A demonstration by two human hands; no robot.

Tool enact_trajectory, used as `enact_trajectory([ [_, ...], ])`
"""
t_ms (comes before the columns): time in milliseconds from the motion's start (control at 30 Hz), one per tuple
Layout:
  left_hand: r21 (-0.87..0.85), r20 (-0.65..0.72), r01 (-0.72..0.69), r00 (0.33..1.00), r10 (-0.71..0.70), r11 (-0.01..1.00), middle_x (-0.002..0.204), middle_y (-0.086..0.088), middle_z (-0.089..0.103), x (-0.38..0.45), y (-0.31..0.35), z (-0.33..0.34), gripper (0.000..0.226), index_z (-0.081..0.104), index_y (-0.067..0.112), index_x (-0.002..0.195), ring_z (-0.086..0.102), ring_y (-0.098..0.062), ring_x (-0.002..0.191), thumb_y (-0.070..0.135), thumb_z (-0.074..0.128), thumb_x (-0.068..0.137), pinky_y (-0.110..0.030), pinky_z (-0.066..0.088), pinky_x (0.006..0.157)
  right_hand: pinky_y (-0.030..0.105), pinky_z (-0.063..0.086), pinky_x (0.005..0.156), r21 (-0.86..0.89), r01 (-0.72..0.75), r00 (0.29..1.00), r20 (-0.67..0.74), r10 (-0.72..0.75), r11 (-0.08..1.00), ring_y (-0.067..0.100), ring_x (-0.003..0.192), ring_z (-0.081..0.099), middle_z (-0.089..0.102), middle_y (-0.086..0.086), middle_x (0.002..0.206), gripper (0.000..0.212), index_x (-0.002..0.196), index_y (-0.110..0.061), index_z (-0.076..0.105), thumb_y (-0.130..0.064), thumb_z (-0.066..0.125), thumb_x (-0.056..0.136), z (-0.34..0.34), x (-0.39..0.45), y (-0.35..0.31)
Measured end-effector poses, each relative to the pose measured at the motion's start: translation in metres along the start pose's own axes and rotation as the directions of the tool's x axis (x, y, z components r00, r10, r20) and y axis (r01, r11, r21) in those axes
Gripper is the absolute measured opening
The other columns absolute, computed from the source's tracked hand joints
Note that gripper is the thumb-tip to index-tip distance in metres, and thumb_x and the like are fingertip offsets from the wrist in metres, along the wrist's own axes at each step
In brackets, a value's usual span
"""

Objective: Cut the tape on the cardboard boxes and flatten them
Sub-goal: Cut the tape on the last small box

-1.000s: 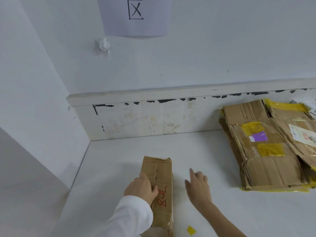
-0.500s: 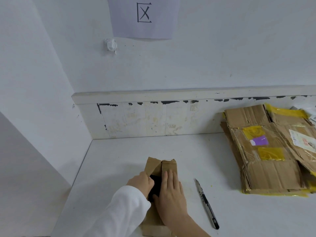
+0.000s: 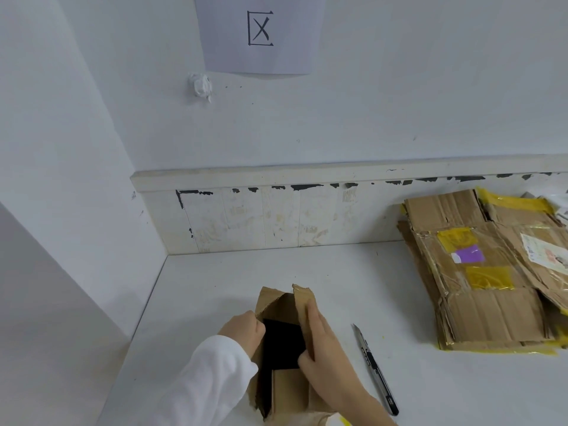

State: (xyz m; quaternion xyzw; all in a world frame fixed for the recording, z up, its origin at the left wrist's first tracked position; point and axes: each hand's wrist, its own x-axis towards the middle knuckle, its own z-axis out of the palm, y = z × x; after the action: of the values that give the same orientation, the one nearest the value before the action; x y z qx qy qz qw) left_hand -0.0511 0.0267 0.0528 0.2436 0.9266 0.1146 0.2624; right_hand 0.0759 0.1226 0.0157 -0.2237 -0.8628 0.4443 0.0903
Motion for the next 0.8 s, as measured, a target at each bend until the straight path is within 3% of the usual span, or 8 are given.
enact_trajectory([
  [100, 0.038, -0.012, 0.019, 1.0, -0.018, 0.999, 0.067, 0.005, 0.032, 0.001, 0.001, 0.003, 0.036, 0.022, 0.019, 0.065, 0.042, -0.02, 0.081, 0.015, 0.029, 0.1, -0.024, 0.034, 0.064, -0.01, 0.023, 0.085, 0.238, 0.007, 1.0, -0.003, -0.007, 0.971, -0.027, 0.116, 0.027, 0.026, -0.034, 0.129, 0.081, 0.138, -0.043, 0.011, 0.009, 0.04, 0.084, -0.012, -0.001, 0.009],
  [200, 0.089, -0.042, 0.03, 0.999, -0.026, 0.996, 0.067, 0.004, 0.037, 0.0, 0.006, 0.01, 0.033, 0.027, 0.018, 0.067, 0.042, -0.013, 0.063, 0.016, 0.028, 0.1, -0.022, 0.03, 0.052, -0.001, 0.038, 0.087, 0.505, -0.05, 0.997, -0.032, 0.077, 0.862, -0.006, 0.127, 0.036, 0.036, -0.026, 0.13, 0.075, 0.133, -0.038, 0.021, 0.019, 0.032, 0.085, -0.017, 0.0, 0.013],
  [300, 0.159, -0.122, -0.018, 0.992, 0.038, 0.987, 0.063, 0.005, 0.036, -0.003, 0.012, 0.024, 0.029, 0.033, 0.016, 0.076, 0.041, -0.011, 0.057, 0.025, 0.025, 0.102, -0.023, 0.03, 0.051, 0.006, 0.046, 0.079, 0.576, -0.088, 0.992, -0.019, 0.121, 0.813, -0.01, 0.113, 0.049, 0.042, -0.024, 0.127, 0.068, 0.128, -0.037, 0.031, 0.018, 0.027, 0.087, -0.023, -0.001, 0.017],
  [433, 0.242, -0.164, -0.039, 0.983, 0.081, 0.969, 0.072, 0.004, 0.044, -0.007, 0.013, 0.036, 0.028, 0.044, 0.015, 0.11, 0.061, -0.019, 0.09, 0.032, 0.025, 0.101, -0.023, 0.035, 0.064, 0.018, 0.053, 0.064, 0.699, -0.213, 0.96, 0.021, 0.279, 0.683, 0.004, 0.095, 0.064, 0.056, -0.014, 0.119, 0.055, 0.126, -0.042, 0.039, 0.003, 0.037, 0.095, -0.03, -0.008, 0.034],
  [500, 0.252, -0.187, -0.023, 0.98, 0.072, 0.967, 0.099, -0.001, 0.056, -0.007, 0.011, 0.04, 0.043, 0.035, 0.011, 0.133, 0.06, -0.019, 0.099, 0.038, 0.025, 0.101, -0.022, 0.037, 0.067, 0.023, 0.054, 0.064, 0.743, -0.25, 0.947, 0.053, 0.318, 0.621, 0.015, 0.094, 0.067, 0.063, -0.006, 0.115, 0.048, 0.128, -0.04, 0.041, -0.005, 0.046, 0.096, -0.025, -0.014, 0.041],
  [600, 0.215, -0.184, -0.061, 0.978, 0.102, 0.975, 0.127, -0.003, 0.049, -0.003, 0.008, 0.043, 0.056, 0.016, 0.011, 0.146, 0.057, -0.018, 0.107, 0.043, 0.025, 0.101, -0.023, 0.043, 0.079, 0.023, 0.054, 0.065, 0.706, -0.291, 0.927, 0.039, 0.374, 0.646, 0.017, 0.091, 0.068, 0.068, 0.003, 0.109, 0.048, 0.136, -0.024, 0.039, -0.006, 0.052, 0.094, -0.005, -0.025, 0.048],
  [700, 0.278, -0.156, -0.099, 0.977, 0.146, 0.955, 0.151, 0.0, 0.024, 0.004, 0.008, 0.041, 0.058, 0.004, 0.02, 0.149, 0.032, -0.017, 0.135, 0.042, 0.026, 0.101, -0.035, 0.031, 0.107, 0.031, 0.055, 0.056, 0.642, -0.379, 0.912, 0.135, 0.387, 0.667, 0.02, 0.088, 0.067, 0.064, 0.003, 0.112, 0.044, 0.134, -0.024, 0.032, -0.013, 0.051, 0.095, 0.02, -0.036, 0.044],
  [800, 0.334, -0.151, -0.057, 0.982, 0.113, 0.941, 0.158, 0.005, -0.002, 0.012, 0.018, 0.042, 0.057, 0.001, 0.024, 0.15, -0.003, -0.02, 0.145, 0.043, 0.023, 0.1, -0.053, 0.009, 0.113, 0.031, 0.055, 0.051, 0.63, -0.424, 0.894, 0.178, 0.411, 0.651, 0.02, 0.067, 0.07, 0.064, 0.002, 0.101, 0.033, 0.124, -0.023, 0.036, -0.02, 0.052, 0.095, 0.04, -0.041, 0.029],
])
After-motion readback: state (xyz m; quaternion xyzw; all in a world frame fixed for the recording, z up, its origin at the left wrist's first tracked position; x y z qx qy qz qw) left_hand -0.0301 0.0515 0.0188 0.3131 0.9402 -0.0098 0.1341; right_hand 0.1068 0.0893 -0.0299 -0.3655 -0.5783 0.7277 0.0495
